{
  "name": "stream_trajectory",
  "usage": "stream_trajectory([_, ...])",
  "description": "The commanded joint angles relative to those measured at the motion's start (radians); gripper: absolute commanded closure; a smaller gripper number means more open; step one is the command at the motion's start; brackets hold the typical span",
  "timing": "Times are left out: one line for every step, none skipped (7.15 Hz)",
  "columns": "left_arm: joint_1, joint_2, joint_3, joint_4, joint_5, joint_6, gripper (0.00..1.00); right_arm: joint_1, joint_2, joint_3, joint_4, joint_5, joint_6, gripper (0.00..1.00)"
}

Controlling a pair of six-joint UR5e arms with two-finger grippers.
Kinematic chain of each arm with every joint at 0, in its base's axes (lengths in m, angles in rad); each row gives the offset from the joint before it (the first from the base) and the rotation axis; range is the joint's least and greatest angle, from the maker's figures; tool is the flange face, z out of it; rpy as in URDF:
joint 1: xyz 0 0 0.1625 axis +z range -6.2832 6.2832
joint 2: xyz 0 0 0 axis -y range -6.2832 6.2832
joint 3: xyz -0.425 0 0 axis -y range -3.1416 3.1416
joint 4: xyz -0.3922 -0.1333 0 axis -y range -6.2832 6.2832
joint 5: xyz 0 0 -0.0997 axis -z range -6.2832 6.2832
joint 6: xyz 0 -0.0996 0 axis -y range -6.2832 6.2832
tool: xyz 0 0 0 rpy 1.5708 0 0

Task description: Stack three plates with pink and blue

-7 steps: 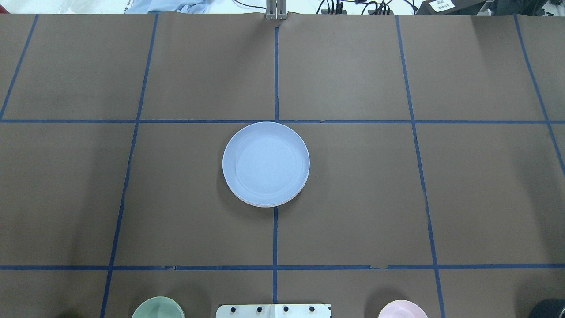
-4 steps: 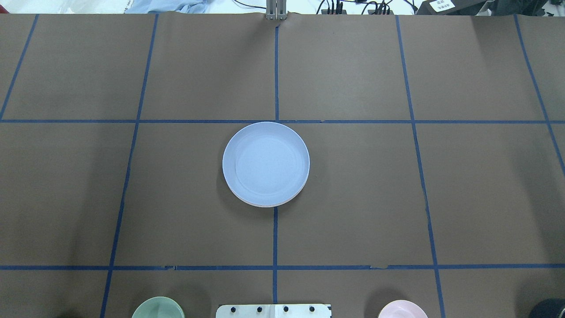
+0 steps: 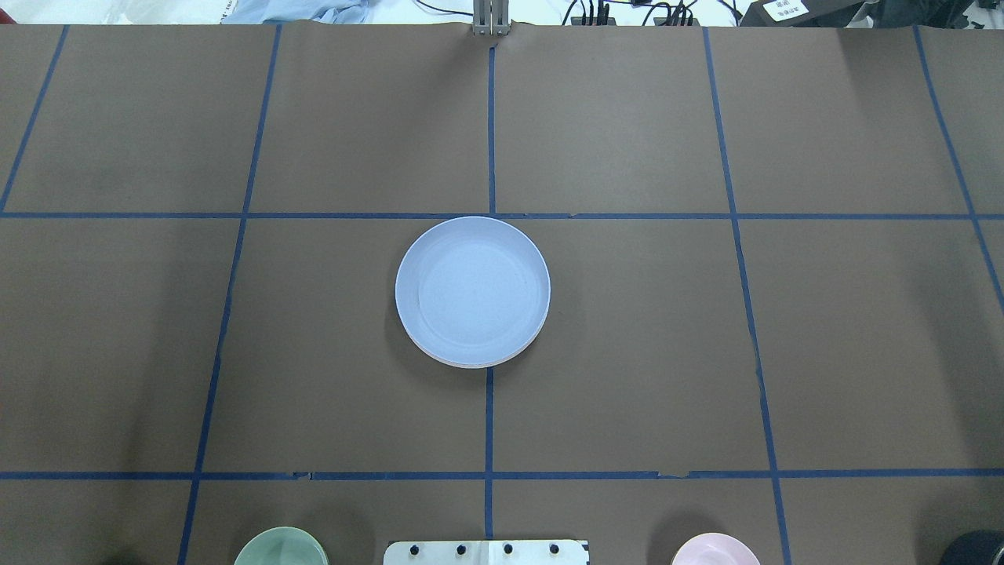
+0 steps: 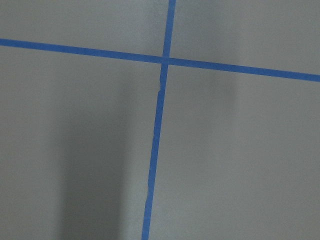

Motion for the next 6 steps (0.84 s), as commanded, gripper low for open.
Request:
stream_trajectory([0.002,0.005,0.002,-0.058,0.003,0.0,0.0,-0.001,0.0,0.003,-0.001,-0.002,0.0,0.0])
stream_trajectory([0.002,0.006,0.002,-0.057,0.004,-0.002,0.0,-0.001,0.0,0.003,0.0,-0.002,0.0,0.0])
stream_trajectory([0.002,0.008,0.002,-0.057,-0.002,-0.002,0.0,-0.001,-0.001,0.003,0.002,0.001,0.0,0.0])
stream_trajectory([0.002,0.008,0.002,-0.057,-0.003,-0.002,0.0,-0.001,-0.001,0.003,0.002,0.003,0.0,0.0])
stream_trajectory([0.002,0.008,0.003,-0.058,-0.003,-0.002,0.0,-0.001,-0.001,0.002,0.002,0.004,0.0,0.0])
stream_trajectory([0.002,0.008,0.002,-0.057,-0.003,-0.002,0.0,-0.001,-0.001,0.002,0.002,0.006,0.0,0.0])
